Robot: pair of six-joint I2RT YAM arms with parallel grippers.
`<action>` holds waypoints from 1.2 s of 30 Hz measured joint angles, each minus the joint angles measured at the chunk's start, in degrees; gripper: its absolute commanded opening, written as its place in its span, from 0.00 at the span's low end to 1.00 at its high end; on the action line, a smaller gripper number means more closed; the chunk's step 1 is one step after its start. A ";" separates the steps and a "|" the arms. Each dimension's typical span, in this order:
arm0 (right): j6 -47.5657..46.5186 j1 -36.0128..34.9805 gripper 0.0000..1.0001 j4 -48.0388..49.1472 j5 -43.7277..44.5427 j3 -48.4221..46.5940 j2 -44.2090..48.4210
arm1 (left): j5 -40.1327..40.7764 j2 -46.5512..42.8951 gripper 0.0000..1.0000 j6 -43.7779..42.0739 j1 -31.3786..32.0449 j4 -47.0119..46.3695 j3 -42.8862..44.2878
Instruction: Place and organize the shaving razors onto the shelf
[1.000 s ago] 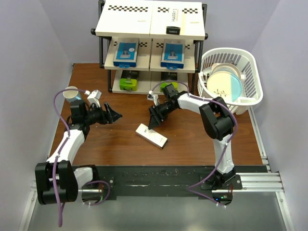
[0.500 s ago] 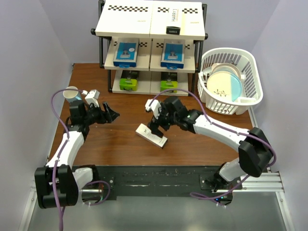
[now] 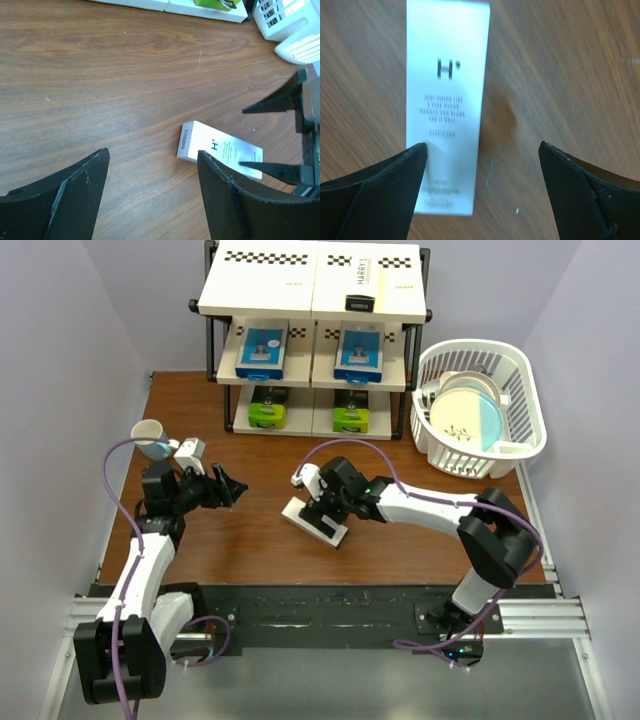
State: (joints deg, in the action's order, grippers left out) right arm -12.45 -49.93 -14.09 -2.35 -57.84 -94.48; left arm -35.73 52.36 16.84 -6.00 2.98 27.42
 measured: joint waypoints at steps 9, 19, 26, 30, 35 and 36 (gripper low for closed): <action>3.39 -0.39 0.99 0.28 -2.32 -6.03 -5.35 | 0.00 -1.51 0.77 -0.04 -0.48 1.31 -1.09; 5.86 -2.69 0.79 0.02 -3.08 -11.10 -14.84 | -0.02 -1.55 0.77 0.09 -0.76 0.98 -2.05; 6.93 -1.68 0.49 -3.23 -7.32 -15.06 -14.71 | -1.57 -1.70 0.81 -0.07 -0.79 0.09 -2.27; 8.11 3.21 0.43 -7.34 -19.78 -19.37 -12.04 | -9.07 -1.22 0.84 2.23 -0.90 -6.67 -4.39; 13.07 12.85 0.50 -6.10 -36.98 -24.65 -4.94 | -20.85 5.07 1.00 14.62 -1.01 -24.37 -8.50; 15.04 14.56 0.51 -4.20 -40.24 -24.68 -3.02 | -22.14 6.34 1.00 16.81 -1.01 -26.62 -8.72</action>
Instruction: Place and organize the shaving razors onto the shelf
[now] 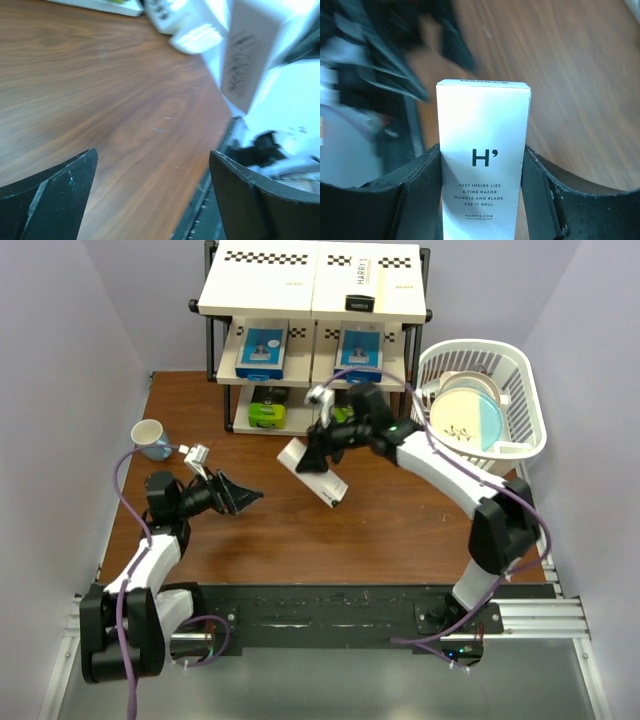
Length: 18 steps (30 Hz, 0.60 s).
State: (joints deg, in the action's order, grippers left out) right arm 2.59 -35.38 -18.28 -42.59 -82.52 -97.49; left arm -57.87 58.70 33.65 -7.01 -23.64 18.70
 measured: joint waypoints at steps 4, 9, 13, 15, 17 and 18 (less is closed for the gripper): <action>10.49 1.92 0.50 10.01 -11.89 0.02 4.00 | -5.62 4.83 1.00 9.03 0.59 -13.27 -0.26; 19.93 0.52 0.48 18.86 -23.08 0.04 1.60 | -11.37 5.81 0.95 9.38 4.87 -19.67 3.08; 24.48 0.87 0.45 21.46 -29.57 1.09 -4.33 | -14.84 5.64 0.91 4.57 5.25 -19.47 7.69; 25.29 1.01 0.43 21.66 -31.85 3.34 -7.45 | -15.43 4.83 0.91 -2.78 4.55 -13.94 9.55; 23.65 1.18 0.43 18.51 -33.05 5.18 -10.21 | -14.75 3.72 0.90 -12.22 3.87 -3.96 12.26; 21.35 1.18 0.43 15.58 -33.51 5.75 -11.76 | -14.53 3.21 0.90 -17.42 3.56 1.70 13.81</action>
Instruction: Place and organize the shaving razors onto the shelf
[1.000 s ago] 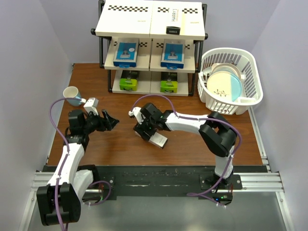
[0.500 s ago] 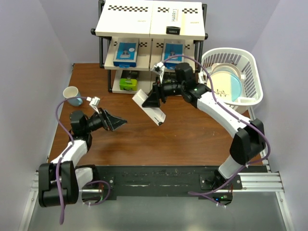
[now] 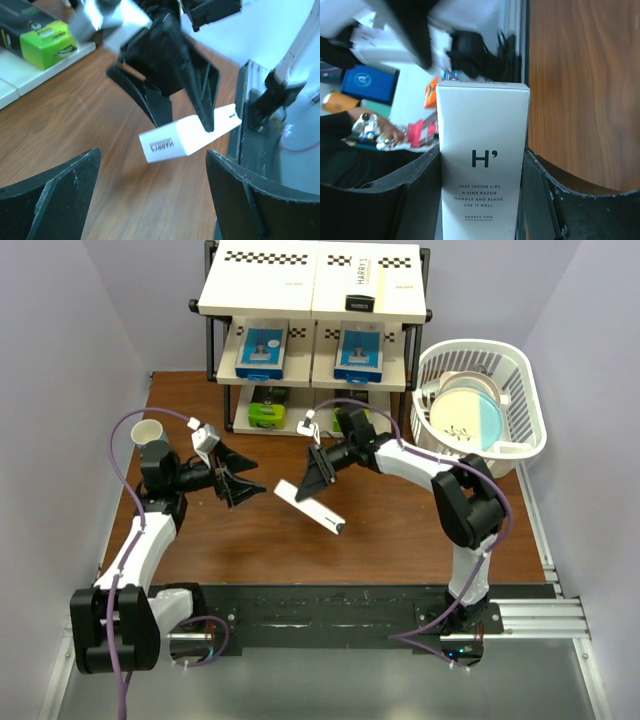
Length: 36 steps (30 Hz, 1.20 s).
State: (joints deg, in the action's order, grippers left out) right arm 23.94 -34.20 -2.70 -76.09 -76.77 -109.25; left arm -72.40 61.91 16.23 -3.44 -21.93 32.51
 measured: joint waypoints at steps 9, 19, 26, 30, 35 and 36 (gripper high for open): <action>-12.90 -0.31 0.44 -16.87 -1.01 0.50 -5.99 | 2.64 -4.83 0.93 -45.16 3.69 41.57 5.70; -19.17 -2.80 0.44 -23.43 -1.16 -2.93 -6.03 | 8.44 -2.36 0.93 -78.62 9.09 57.40 10.80; -20.02 -3.30 0.44 -24.13 -0.50 -2.97 -6.03 | 9.18 -0.28 0.88 -80.96 16.57 54.86 11.69; -20.13 -3.28 0.43 -24.50 0.11 -3.26 -6.03 | 9.99 0.39 0.77 -80.98 21.40 54.05 11.74; -20.13 -3.28 0.43 -24.70 0.11 -3.74 -6.03 | 12.83 1.55 0.59 -81.90 25.68 53.57 11.74; -20.13 -3.28 0.43 -24.72 0.11 -3.80 -6.03 | 13.75 1.90 0.58 -82.27 26.47 53.59 11.74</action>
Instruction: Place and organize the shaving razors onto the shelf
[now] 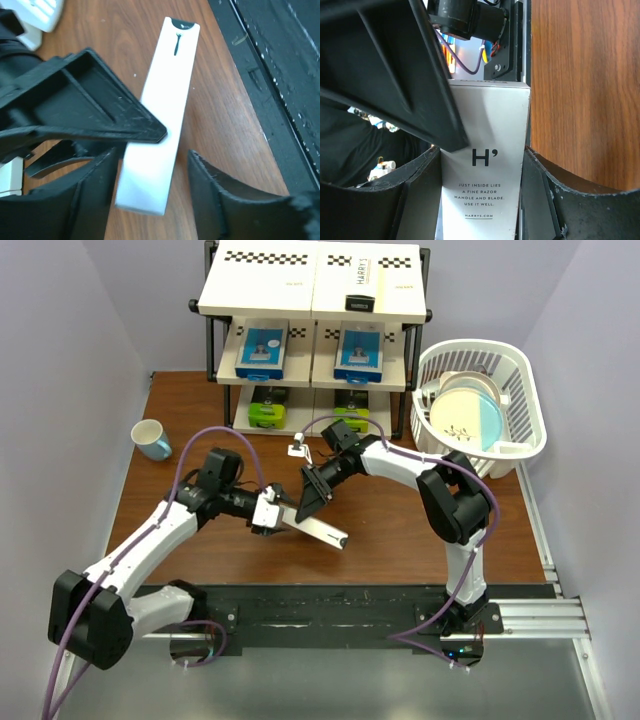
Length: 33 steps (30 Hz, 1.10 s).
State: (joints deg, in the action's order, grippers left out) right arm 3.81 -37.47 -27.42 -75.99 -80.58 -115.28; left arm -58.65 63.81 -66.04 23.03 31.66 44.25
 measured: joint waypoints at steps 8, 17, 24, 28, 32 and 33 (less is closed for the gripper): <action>-1.16 0.13 0.65 -1.31 1.57 -0.24 0.04 | 5.44 1.46 0.39 -2.91 2.54 -0.74 0.04; -18.97 6.25 0.99 -15.74 10.64 -6.97 7.45 | 7.28 2.91 0.36 -1.70 2.64 0.72 0.96; -33.59 -0.28 0.99 -14.05 28.96 0.28 26.86 | 6.97 3.15 0.37 7.26 2.47 -2.29 0.98; -35.43 -7.04 0.99 -9.40 35.91 7.93 32.17 | 6.27 3.15 0.38 9.84 2.34 -2.93 1.57; -34.12 -7.63 0.99 -6.36 41.31 8.31 27.39 | 5.42 3.15 0.38 11.15 2.21 -2.93 3.56; -33.53 -7.48 0.98 -5.86 42.16 8.31 26.32 | 5.14 3.13 0.38 11.32 2.21 -2.97 4.00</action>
State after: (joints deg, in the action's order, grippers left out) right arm -29.71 -44.95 -33.28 -33.82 -72.27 -88.97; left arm -53.52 66.94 -54.72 25.23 28.69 48.25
